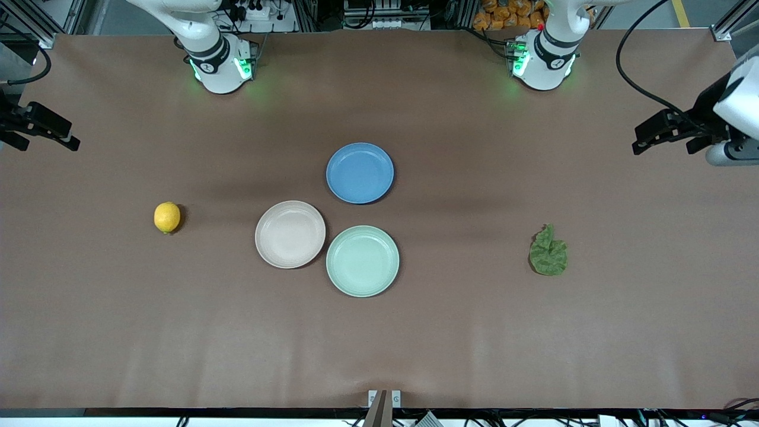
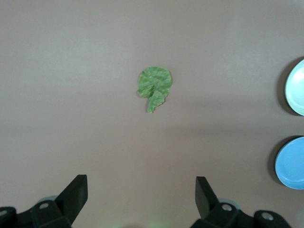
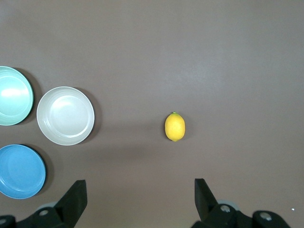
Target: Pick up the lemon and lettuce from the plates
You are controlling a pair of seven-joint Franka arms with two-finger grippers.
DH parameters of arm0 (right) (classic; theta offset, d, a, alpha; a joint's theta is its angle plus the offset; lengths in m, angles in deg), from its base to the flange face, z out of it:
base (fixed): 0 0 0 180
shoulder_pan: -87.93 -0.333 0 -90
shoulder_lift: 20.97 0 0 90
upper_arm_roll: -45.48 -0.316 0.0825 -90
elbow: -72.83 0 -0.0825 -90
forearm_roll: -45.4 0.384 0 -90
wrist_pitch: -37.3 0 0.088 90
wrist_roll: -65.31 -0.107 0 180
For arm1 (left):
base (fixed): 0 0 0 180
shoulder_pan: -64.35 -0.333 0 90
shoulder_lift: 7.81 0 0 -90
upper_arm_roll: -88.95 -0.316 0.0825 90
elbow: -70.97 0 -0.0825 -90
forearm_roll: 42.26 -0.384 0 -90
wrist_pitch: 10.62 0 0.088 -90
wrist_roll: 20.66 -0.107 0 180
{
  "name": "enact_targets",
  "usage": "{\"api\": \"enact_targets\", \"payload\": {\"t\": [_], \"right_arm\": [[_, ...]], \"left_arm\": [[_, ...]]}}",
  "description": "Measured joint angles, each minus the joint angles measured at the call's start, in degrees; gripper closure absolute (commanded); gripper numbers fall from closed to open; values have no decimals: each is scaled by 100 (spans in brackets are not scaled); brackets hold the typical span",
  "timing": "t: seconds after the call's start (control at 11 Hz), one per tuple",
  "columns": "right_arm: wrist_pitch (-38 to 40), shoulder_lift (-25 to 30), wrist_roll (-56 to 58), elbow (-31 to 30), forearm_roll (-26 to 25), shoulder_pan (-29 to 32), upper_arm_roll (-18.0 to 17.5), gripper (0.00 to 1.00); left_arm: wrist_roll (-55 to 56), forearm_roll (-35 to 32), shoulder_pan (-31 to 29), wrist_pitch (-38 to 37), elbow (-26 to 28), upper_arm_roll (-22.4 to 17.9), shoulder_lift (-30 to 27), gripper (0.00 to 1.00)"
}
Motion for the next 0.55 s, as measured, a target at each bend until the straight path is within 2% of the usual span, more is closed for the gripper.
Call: {"api": "enact_targets", "payload": {"t": [0.55], "right_arm": [[28,1,0,32,-2,0,-8,0]], "left_arm": [[0,0,-181,7,10,7,225,0]]}}
